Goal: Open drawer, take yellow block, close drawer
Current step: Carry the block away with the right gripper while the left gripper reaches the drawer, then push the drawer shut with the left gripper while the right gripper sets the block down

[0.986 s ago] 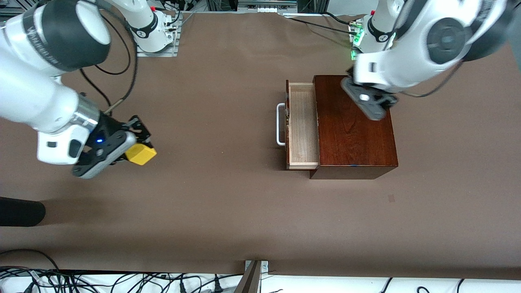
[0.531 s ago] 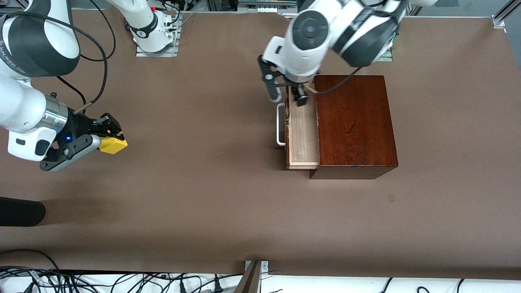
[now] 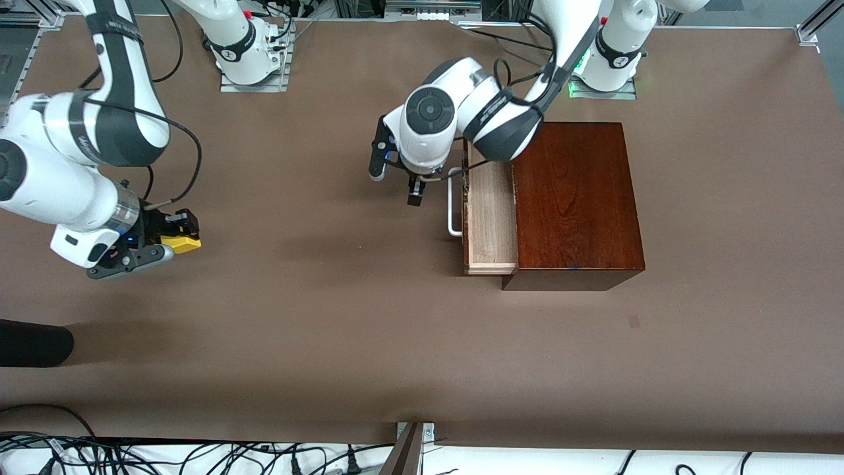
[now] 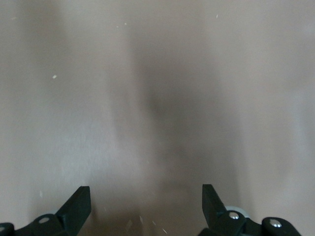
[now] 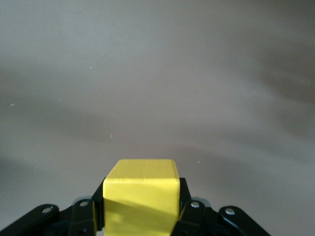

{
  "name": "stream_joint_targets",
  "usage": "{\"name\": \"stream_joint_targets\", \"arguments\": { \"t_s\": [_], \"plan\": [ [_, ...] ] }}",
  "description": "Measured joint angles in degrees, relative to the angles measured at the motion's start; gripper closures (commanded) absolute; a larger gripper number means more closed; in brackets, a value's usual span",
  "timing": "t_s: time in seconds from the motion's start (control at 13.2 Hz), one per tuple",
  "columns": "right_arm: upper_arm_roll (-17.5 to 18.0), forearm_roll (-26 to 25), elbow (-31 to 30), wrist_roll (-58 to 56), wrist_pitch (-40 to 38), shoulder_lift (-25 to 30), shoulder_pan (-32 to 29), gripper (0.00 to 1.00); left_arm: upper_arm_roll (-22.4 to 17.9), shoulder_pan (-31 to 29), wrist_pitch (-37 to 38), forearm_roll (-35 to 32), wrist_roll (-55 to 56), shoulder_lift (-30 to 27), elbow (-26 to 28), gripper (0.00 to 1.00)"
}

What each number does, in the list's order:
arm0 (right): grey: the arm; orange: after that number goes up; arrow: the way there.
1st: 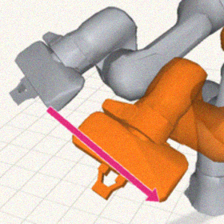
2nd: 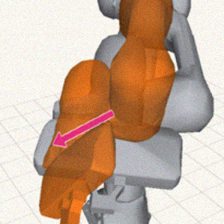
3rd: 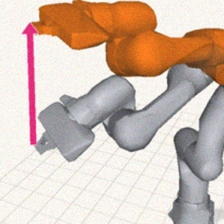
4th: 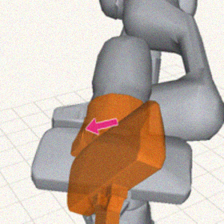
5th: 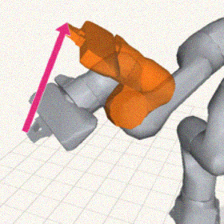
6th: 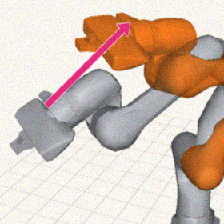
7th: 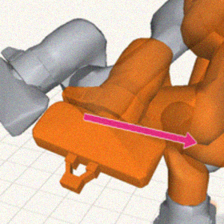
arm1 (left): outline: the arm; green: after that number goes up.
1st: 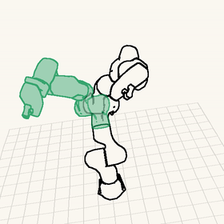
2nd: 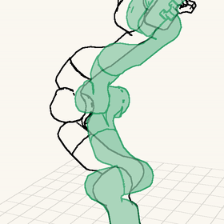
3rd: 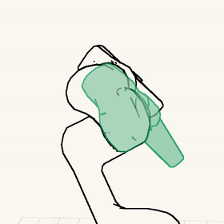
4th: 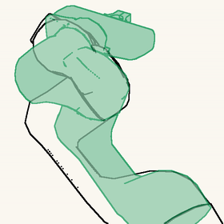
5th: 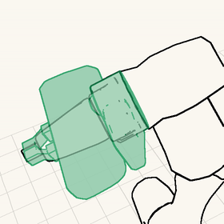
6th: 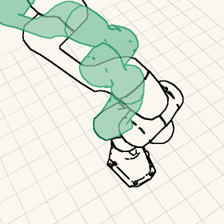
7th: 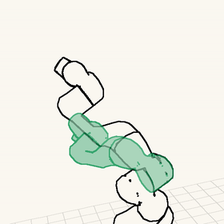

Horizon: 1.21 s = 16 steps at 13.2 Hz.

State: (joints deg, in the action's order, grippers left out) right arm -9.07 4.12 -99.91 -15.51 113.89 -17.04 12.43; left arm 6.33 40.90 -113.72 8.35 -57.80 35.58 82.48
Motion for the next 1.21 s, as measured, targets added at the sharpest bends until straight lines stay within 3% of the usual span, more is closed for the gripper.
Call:
{"name": "stream_joint_targets", "arguments": {
  "t_s": [0.23, 0.53, 0.91, 1.21],
  "plan": [
    [0.0, 0.0, -8.0, 0.2, 9.1, -0.1, -0.1, 1.0, 0.0, -0.1, -0.7, -3.5, -1.4, 3.2, 0.0, 0.0],
    [0.5, 0.1, -15.8, 7.1, 19.1, -0.8, -0.1, 1.0, -2.2, -1.0, 6.2, -4.0, -1.4, 2.8, 0.0, 0.0],
    [3.6, 0.1, -18.7, 15.1, 23.4, -3.0, -0.1, 1.0, -3.7, -1.1, 10.0, -5.7, -0.9, 2.4, 0.0, 0.0],
    [4.2, 0.1, -23.7, 15.8, 31.8, -4.6, -0.1, 1.0, -4.2, -1.2, 13.5, -8.8, 0.9, 2.0, 0.0, 0.0]
  ]
}}
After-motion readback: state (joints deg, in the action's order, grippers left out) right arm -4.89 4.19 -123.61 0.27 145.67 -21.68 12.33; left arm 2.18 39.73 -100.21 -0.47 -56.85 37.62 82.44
